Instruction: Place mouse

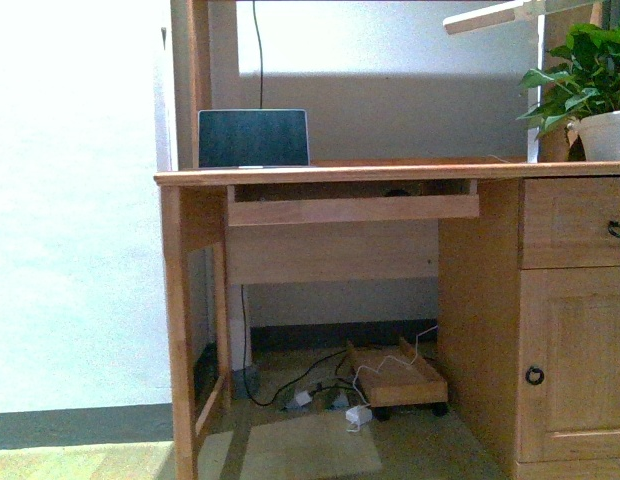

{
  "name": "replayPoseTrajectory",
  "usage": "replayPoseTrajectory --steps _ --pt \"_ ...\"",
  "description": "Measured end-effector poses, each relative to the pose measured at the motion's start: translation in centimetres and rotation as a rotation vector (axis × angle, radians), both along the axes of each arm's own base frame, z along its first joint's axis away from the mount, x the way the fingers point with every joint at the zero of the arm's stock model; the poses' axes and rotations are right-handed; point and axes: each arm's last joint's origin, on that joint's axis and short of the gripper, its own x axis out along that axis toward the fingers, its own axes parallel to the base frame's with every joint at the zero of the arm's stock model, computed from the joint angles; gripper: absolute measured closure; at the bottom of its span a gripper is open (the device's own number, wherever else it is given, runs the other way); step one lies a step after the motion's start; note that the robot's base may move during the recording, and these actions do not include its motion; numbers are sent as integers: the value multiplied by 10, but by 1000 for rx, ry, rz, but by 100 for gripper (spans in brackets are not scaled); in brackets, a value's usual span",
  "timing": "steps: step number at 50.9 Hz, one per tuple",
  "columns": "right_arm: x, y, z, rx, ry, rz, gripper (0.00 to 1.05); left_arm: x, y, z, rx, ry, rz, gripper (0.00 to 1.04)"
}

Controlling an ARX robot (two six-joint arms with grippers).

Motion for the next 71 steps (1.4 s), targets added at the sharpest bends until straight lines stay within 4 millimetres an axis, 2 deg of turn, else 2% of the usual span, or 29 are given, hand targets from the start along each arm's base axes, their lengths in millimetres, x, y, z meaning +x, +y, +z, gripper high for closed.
replayPoseTrajectory --steps 71 --pt "0 0 0 0 0 0 7 0 0 0 0 0 0 8"
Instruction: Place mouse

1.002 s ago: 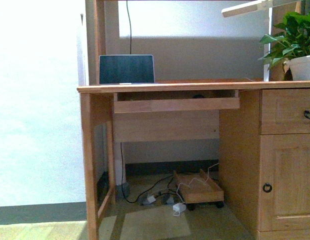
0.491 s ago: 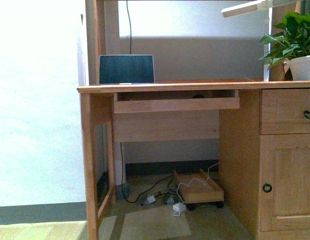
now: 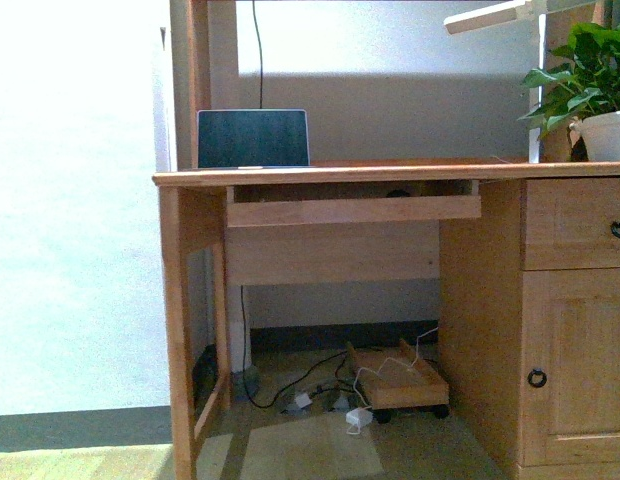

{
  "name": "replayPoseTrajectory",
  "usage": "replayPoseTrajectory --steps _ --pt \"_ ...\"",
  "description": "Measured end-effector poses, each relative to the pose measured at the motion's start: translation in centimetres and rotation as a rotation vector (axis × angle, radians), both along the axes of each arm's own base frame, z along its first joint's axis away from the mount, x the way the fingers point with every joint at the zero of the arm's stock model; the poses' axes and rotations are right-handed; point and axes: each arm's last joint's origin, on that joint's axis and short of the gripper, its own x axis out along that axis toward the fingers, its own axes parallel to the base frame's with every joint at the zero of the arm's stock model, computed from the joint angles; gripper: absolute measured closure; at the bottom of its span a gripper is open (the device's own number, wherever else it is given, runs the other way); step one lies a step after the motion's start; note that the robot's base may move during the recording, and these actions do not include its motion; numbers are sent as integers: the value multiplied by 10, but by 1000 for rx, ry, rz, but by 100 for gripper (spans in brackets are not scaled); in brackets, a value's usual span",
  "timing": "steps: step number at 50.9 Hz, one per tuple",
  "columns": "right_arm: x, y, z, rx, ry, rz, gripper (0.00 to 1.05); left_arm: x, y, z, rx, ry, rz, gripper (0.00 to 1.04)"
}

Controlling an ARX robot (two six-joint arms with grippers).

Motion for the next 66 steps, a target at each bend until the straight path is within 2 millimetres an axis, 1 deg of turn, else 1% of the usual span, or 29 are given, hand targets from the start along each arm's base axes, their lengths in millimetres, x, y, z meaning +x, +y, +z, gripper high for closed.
replayPoseTrajectory --steps 66 --pt "0 0 0 0 0 -1 7 0 0 0 0 -1 0 8"
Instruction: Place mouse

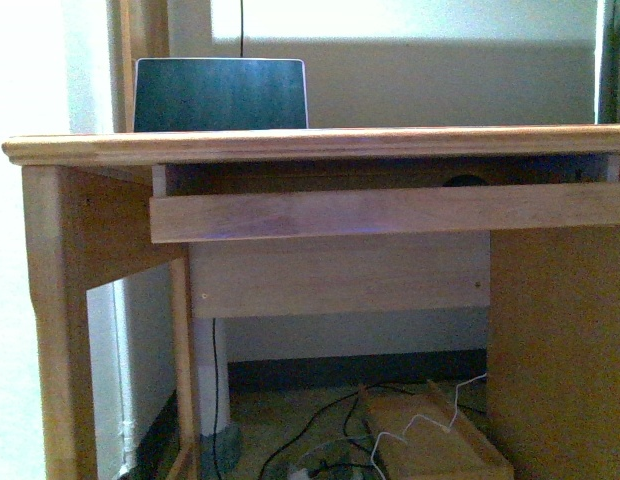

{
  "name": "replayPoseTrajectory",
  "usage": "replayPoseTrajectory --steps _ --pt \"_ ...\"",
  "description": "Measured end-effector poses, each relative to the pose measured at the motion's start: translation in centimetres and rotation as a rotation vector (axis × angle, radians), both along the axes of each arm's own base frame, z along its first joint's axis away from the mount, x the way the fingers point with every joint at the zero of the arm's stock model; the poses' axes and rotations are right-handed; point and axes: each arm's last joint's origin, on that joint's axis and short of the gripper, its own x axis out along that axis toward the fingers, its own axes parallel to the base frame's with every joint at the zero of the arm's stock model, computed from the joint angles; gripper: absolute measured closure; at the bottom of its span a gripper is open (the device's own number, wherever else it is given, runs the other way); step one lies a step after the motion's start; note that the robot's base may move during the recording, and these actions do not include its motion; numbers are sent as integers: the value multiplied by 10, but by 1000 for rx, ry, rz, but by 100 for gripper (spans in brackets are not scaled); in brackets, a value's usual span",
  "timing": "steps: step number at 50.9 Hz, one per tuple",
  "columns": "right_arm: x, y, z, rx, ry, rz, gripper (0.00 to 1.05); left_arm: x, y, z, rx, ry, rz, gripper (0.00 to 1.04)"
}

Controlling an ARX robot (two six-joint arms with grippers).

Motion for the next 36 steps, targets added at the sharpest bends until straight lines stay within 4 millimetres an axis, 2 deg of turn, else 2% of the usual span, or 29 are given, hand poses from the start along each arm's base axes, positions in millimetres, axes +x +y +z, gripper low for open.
replayPoseTrajectory --steps 36 --pt "0 0 0 0 0 0 7 0 0 0 0 -1 0 8"
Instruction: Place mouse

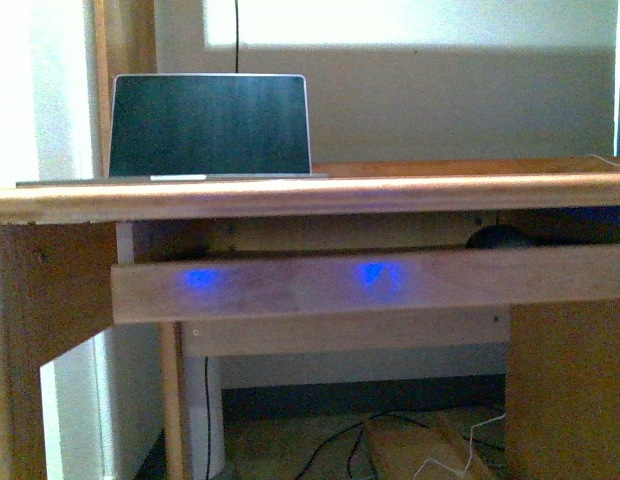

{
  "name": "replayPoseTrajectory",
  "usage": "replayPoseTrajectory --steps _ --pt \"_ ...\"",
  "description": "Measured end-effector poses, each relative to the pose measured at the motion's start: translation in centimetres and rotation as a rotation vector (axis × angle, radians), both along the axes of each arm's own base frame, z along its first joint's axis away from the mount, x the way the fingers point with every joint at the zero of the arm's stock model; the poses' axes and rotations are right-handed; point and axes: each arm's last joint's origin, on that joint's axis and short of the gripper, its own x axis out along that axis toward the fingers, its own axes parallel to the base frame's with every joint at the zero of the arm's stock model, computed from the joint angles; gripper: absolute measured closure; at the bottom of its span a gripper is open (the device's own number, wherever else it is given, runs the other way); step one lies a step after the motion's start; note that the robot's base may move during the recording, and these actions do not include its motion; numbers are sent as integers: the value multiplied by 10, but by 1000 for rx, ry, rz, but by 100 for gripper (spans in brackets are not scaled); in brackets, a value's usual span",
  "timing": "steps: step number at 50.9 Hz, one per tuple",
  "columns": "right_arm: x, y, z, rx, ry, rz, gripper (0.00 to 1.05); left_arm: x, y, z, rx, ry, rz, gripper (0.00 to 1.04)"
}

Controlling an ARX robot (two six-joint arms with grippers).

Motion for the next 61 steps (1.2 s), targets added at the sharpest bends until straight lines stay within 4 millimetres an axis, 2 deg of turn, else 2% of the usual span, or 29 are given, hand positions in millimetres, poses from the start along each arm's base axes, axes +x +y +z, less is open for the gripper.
replayPoseTrajectory --steps 25,30,36,48,54,61 --pt "0 0 0 0 0 0 7 0 0 0 0 0 0 8" --pt "0 0 0 0 0 1 7 5 -1 -2 -105 113 -70 8" --pt "0 0 0 0 0 0 7 21 0 -5 -111 177 -75 8" --pt "0 0 0 0 0 0 7 74 3 -2 126 175 -106 8" --pt "0 0 0 0 0 0 7 103 -3 -10 306 175 -166 8" --pt "0 0 0 0 0 0 7 149 -22 -34 691 127 -317 8"
